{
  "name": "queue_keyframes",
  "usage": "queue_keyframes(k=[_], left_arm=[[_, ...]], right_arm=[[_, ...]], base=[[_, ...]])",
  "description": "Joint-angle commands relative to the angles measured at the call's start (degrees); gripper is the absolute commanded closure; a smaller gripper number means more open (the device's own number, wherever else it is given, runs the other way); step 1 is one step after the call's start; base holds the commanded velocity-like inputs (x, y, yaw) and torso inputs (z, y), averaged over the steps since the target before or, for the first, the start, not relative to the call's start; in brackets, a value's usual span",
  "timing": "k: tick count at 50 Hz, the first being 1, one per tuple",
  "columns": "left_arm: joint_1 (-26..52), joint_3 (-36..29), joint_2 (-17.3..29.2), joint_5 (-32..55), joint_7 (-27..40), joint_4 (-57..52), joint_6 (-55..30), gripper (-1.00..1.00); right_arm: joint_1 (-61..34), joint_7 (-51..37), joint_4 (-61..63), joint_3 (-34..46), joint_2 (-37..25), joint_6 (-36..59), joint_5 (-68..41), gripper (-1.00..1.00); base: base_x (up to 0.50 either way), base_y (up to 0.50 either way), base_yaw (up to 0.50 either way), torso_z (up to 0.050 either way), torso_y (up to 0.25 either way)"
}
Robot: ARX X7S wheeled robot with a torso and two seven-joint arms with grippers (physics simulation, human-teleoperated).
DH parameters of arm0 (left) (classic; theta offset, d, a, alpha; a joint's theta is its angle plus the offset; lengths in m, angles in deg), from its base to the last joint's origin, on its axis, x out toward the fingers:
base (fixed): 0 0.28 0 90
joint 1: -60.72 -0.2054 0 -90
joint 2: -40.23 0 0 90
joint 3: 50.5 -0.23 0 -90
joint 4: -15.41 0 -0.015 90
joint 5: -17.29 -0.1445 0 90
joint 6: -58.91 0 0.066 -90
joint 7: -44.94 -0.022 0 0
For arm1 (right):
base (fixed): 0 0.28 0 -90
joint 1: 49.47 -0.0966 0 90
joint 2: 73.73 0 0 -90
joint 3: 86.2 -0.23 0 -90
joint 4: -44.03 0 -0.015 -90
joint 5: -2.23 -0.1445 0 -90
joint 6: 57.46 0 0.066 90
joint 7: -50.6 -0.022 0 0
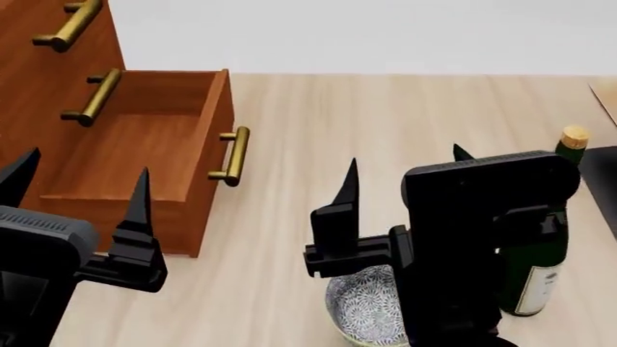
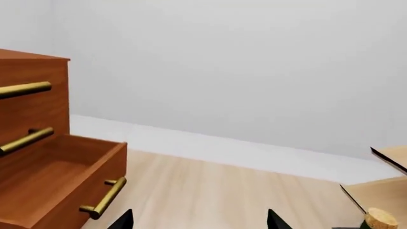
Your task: Put the bowl in the bottom drawer of the cabinet.
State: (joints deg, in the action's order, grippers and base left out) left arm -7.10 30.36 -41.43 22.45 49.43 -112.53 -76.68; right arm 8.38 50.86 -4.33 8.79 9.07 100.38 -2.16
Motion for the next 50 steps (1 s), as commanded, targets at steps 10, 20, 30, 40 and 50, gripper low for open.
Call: queue_keyframes(k=[10,20,30,40,50], left_arm=[[-0.86,-0.14,0.38,0.99,-0.08,1.17,1.44,-1.00],[0.63,0.23,0.43,2.10,0.26,0.26,-1.62,-1.00],[0.96,0.59,0.53,2.96,0.67,-0.47,-2.70,-1.00],[1.08,0.39,0.73,3.35,1.14,-0.17,-2.83,-1.00],[1.04,0.44,0.98,3.86,1.57,-0.37,-2.87,-1.00]], right_arm=[[1.61,-0.50,-0.42,0.01,0.01,-1.18,-0.69,-1.00],[1.40,-0.93,-0.27,0.12,-0.16,-0.76,-1.11,-1.00],[1.40,-1.10,0.03,-0.14,-0.25,-0.78,-1.78,-1.00],[1.26,-1.52,-0.51,0.11,-0.46,-0.86,-2.10,-1.00],[1.16,-1.82,-0.28,0.23,-0.64,-0.77,-2.57,-1.00]], base=[[0.22,0.10,0.00,0.000,0.000],[0.22,0.02,0.00,0.000,0.001],[0.02,0.00,0.00,0.000,0.000],[0.00,0.00,0.00,0.000,0.000],[0.18,0.00,0.00,0.000,0.000]])
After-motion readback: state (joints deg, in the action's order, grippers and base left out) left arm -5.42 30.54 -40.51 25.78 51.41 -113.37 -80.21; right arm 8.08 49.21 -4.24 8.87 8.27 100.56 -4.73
